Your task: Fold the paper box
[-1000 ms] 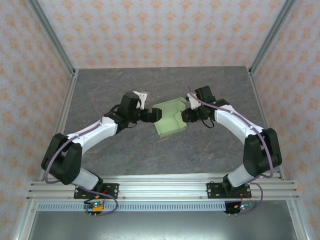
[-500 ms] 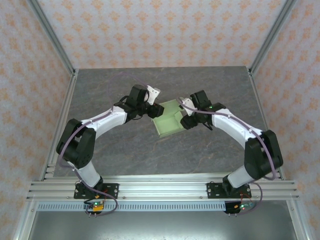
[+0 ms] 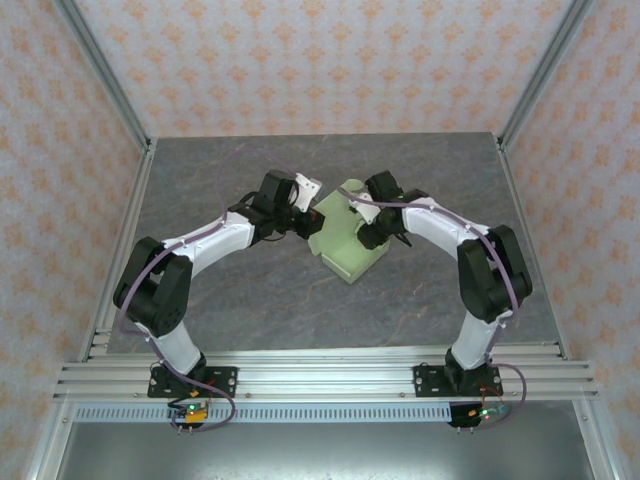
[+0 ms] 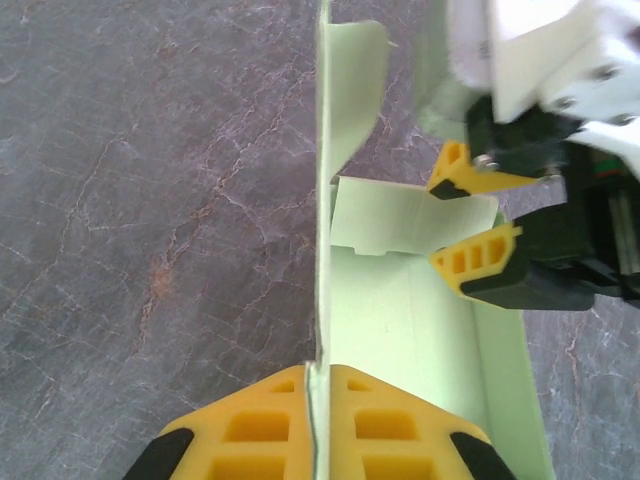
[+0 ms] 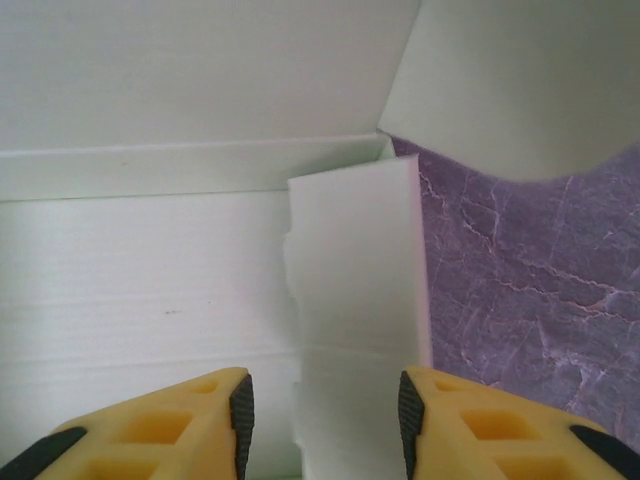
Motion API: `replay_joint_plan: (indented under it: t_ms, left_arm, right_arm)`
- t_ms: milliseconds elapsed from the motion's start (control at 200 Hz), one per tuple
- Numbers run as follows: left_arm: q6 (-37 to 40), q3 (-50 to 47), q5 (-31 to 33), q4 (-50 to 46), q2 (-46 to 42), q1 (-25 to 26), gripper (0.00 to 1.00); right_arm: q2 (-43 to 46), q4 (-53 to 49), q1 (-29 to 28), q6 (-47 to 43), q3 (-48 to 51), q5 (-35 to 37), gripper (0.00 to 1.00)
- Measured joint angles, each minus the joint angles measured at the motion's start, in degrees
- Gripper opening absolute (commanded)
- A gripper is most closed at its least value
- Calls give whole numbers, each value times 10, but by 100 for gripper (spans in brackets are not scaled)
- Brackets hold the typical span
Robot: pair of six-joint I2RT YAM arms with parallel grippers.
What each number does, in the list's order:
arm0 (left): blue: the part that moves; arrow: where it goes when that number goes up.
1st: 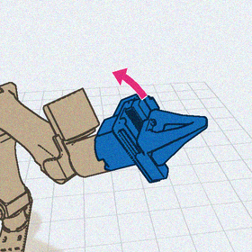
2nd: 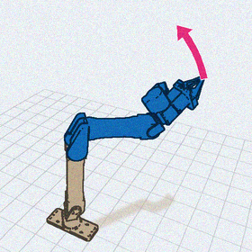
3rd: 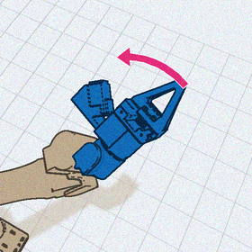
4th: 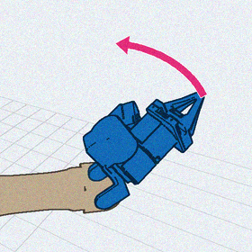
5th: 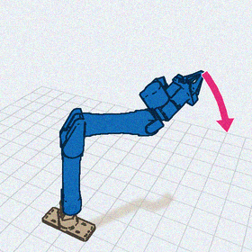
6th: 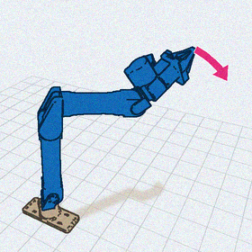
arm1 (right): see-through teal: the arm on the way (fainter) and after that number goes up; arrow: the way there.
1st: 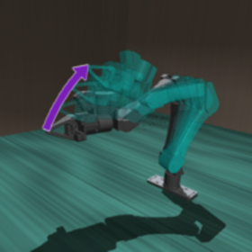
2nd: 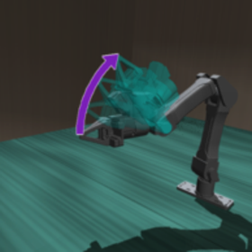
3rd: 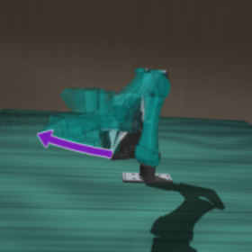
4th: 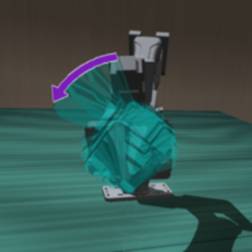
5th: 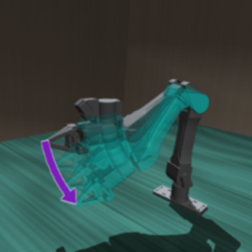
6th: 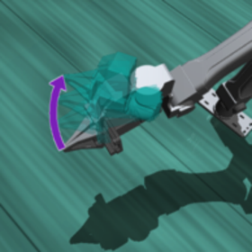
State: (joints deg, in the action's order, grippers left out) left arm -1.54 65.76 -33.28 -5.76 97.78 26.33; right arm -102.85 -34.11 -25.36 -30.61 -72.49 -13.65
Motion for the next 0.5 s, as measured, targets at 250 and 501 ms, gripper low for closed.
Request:
replay_joint_plan:
  t_ms: [250,501]
  left_arm:
    - [-4,1,-9,0,0,0,0]
    - [-3,17,-13,-15,1,2,0]
  right_arm:
    - [-19,-32,0,-21,-22,9,37]
    - [-36,-53,-1,-39,-35,22,42]
